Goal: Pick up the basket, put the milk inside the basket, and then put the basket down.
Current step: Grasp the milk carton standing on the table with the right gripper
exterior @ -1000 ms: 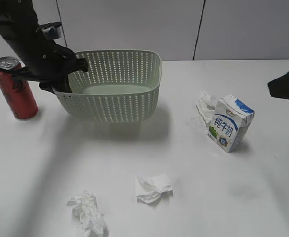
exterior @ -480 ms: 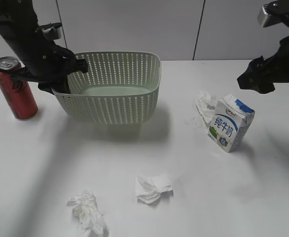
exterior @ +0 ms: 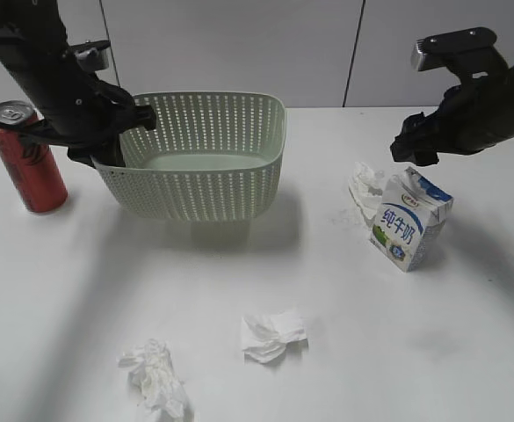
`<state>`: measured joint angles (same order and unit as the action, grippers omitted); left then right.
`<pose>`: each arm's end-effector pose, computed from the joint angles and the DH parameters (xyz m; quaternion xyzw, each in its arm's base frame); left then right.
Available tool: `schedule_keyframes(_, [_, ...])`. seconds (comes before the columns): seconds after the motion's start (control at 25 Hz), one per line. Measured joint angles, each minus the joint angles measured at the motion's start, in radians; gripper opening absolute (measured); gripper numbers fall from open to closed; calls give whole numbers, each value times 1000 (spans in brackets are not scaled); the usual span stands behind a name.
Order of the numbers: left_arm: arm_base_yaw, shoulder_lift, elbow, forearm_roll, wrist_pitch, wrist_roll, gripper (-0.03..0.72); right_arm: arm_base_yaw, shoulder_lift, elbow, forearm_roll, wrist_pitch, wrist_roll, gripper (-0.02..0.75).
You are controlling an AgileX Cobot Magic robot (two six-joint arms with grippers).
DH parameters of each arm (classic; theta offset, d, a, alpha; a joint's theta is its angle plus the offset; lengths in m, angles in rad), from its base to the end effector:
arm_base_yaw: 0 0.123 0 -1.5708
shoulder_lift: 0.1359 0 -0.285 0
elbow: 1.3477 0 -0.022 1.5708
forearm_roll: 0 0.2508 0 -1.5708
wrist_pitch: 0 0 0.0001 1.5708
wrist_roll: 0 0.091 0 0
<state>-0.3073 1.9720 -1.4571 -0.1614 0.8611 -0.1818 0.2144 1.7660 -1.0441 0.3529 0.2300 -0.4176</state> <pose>0.3862 -0.1342 0.1972 0.0186 0.9876 -0.0998 0.1195 0.3574 0.0852 0.1933 -0.1478 0.9236 0.0616 0.3484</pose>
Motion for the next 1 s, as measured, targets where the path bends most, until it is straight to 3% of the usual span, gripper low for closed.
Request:
schedule_keyframes(0.08, [0, 0, 0, 1, 0, 0, 6, 0, 36, -22, 16, -12, 0, 437])
schedule_keyframes(0.2, [0, 0, 0, 3, 0, 0, 6, 2, 67, -28, 20, -32, 0, 143])
schedule_keyframes(0.28, [0, 0, 0, 3, -2, 0, 6, 2, 72, -28, 21, -42, 0, 39])
schedule_keyframes(0.36, [0, 0, 0, 3, -5, 0, 6, 2, 72, -30, 22, -51, 0, 0])
schedule_keyframes(0.56, [0, 0, 0, 3, -7, 0, 6, 2, 72, -31, 22, -55, 0, -5])
schedule_keyframes(0.68, [0, 0, 0, 3, -7, 0, 6, 2, 72, -31, 27, -54, -1, 48])
schedule_keyframes(0.8, [0, 0, 0, 3, -7, 0, 6, 2, 72, -31, 50, -54, -1, 276])
schedule_keyframes(0.88, [0, 0, 0, 3, -7, 0, 6, 2, 72, -31, 64, -55, -1, 491])
schedule_keyframes(0.96, [0, 0, 0, 3, -7, 0, 6, 2, 72, -31, 69, -56, -1, 605])
schedule_keyframes(1.0, [0, 0, 0, 3, -7, 0, 6, 2, 72, -31, 70, -56, -1, 620])
